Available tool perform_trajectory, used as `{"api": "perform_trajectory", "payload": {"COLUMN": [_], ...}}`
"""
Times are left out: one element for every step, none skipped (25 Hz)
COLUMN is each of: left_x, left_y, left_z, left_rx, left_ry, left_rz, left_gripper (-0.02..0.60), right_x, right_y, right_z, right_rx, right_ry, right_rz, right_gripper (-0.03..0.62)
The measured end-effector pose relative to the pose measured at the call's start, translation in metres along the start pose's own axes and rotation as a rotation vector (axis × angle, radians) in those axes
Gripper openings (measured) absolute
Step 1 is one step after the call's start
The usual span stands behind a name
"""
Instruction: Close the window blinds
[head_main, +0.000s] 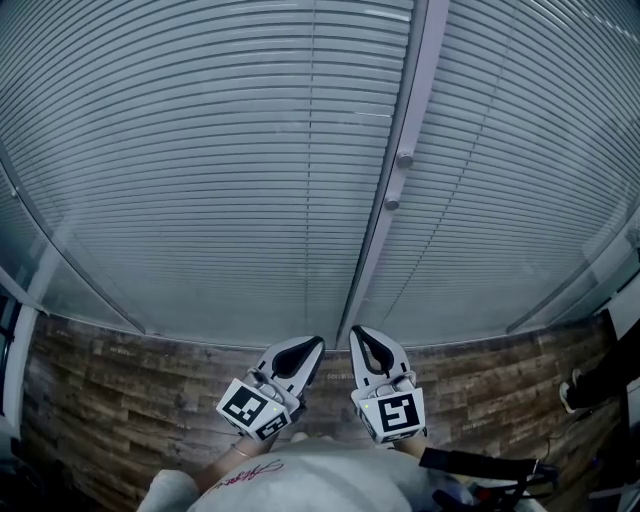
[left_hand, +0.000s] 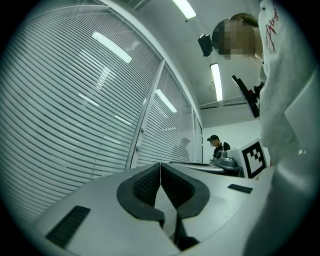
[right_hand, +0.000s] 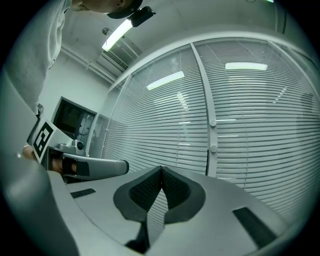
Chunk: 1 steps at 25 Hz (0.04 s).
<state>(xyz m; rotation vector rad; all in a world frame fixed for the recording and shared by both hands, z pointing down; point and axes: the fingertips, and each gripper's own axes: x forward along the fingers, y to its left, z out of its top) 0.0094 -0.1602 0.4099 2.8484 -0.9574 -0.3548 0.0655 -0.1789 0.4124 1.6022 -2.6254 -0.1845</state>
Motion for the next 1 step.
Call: {"api": "perform_trajectory", "payload": {"left_x": [0.0003], "left_y": [0.0], "left_z": [-0.0002], "left_rx": [-0.003], "left_ry": [0.001], "left_rz": [-0.001], "left_gripper": [0.018], "right_x": [0.0003], "right_y": [0.0001], "right_z": [-0.0001], "right_rx": [-0.005], "right_ry": [0.001], "right_rz": [0.0], "right_gripper": [0.018]}}
